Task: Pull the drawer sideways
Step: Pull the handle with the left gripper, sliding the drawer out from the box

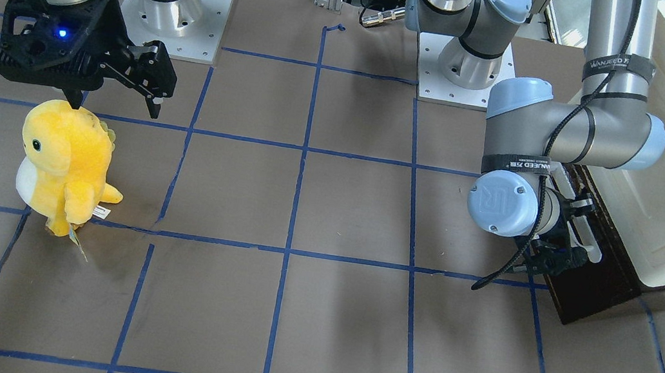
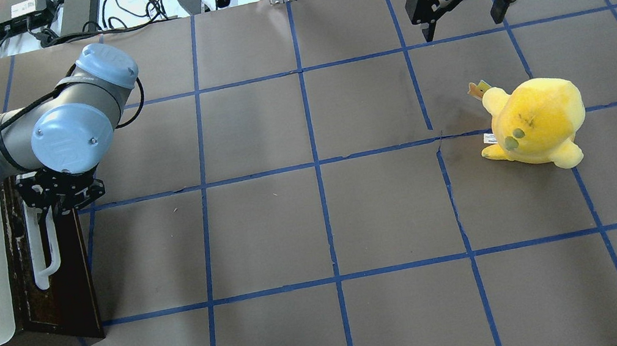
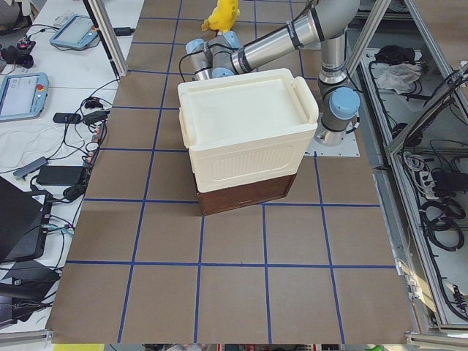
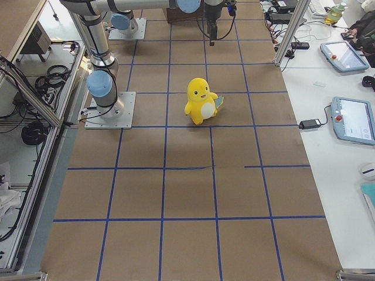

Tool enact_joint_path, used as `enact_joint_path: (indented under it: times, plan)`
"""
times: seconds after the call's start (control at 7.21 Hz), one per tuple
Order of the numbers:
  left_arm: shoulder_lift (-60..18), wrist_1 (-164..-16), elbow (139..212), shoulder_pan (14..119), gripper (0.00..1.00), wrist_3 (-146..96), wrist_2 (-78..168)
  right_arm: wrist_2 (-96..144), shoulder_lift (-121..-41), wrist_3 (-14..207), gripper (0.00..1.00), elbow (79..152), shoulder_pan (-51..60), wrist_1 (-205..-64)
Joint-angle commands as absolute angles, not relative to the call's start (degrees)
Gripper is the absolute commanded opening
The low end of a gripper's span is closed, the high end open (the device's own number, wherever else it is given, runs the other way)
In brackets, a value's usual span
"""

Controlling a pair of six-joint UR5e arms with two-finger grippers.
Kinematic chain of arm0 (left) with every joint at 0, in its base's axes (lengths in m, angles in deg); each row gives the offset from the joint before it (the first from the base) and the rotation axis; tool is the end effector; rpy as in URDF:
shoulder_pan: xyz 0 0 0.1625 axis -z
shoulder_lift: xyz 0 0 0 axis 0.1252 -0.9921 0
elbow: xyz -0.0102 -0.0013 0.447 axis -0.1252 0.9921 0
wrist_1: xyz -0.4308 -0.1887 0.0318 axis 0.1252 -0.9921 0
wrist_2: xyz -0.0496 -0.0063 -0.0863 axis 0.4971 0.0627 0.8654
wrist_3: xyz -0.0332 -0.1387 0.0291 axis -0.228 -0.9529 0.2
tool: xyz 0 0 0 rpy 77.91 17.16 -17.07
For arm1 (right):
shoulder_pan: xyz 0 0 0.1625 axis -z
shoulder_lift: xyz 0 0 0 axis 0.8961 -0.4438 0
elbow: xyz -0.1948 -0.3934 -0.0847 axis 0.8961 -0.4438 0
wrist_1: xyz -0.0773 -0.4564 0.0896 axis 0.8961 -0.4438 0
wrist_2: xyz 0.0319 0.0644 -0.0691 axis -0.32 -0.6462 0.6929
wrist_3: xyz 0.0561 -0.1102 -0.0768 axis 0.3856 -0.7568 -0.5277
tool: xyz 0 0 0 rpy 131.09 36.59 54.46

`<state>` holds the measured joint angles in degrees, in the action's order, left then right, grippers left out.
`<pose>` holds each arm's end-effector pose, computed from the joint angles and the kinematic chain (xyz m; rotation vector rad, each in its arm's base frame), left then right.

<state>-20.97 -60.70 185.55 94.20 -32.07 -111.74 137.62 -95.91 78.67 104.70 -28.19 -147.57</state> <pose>0.0005 -0.5822 0.2169 -0.2591 2.2612 0.3897 0.1510 -0.5925 0.4879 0.0837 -3.1299 0.0722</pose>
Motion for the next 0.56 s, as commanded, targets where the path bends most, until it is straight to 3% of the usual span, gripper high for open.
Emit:
enact_joint_path:
  times: [0.0,0.42]
  plan:
    - [-20.91,-60.71,185.47,94.82,0.00,-32.40,-111.65,137.66,-95.91,78.68,1.00,104.69,-28.19,-147.57]
    - [-21.26,-64.03,183.02,95.61,0.00,-33.81,-110.59,137.57,-95.91,78.68,1.00,104.69,-28.19,-147.57]
